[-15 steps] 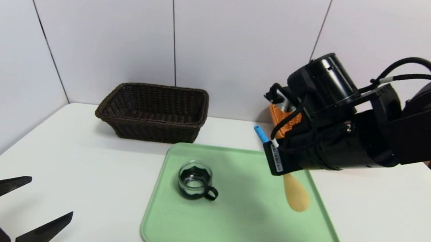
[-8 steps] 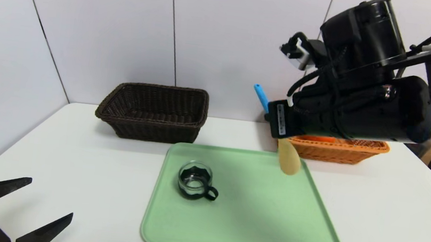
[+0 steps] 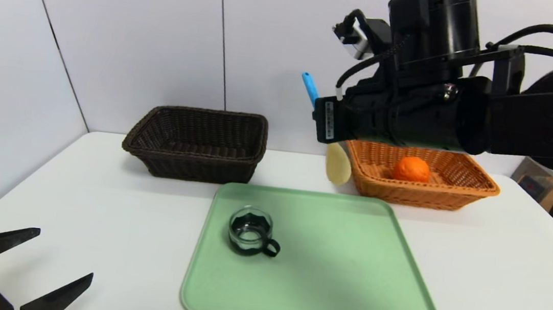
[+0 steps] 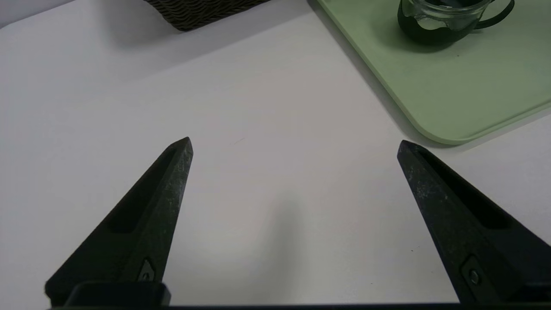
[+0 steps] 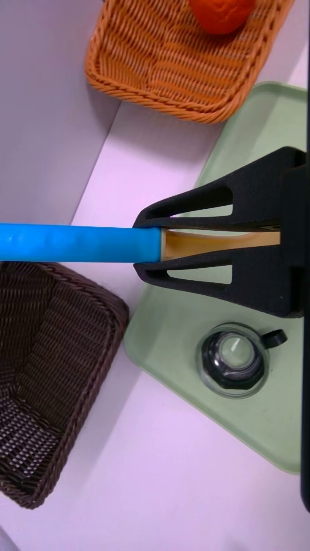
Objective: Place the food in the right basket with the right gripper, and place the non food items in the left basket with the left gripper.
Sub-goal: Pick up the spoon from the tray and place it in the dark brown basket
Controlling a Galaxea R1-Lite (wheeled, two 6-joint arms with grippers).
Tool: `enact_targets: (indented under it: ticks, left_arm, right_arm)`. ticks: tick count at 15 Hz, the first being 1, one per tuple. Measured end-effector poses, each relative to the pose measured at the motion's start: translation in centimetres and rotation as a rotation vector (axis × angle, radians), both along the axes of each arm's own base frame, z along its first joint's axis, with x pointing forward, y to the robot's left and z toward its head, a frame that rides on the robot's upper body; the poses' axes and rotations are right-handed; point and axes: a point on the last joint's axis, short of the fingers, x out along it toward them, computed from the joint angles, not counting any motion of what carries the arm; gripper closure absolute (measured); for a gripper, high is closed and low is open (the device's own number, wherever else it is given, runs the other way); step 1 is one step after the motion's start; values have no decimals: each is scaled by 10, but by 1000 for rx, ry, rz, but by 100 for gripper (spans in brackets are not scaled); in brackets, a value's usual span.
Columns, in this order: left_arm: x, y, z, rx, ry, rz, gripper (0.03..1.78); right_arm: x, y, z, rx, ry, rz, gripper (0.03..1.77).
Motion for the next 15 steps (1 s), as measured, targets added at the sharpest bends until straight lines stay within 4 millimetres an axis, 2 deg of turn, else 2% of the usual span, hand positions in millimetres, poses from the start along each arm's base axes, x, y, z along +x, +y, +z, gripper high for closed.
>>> enact_targets:
  ticks: [4, 8, 15]
  left_arm:
    - [0, 0, -1, 2, 6, -1, 12]
    - [0, 0, -3, 4, 14, 0, 12]
    - [-3, 1, -17, 18, 60, 0, 12]
  right_arm:
    - [23, 22, 2, 60, -69, 51, 165]
    - [52, 49, -9, 100, -141, 96, 165]
    - [95, 87, -47, 122, -338, 226, 165]
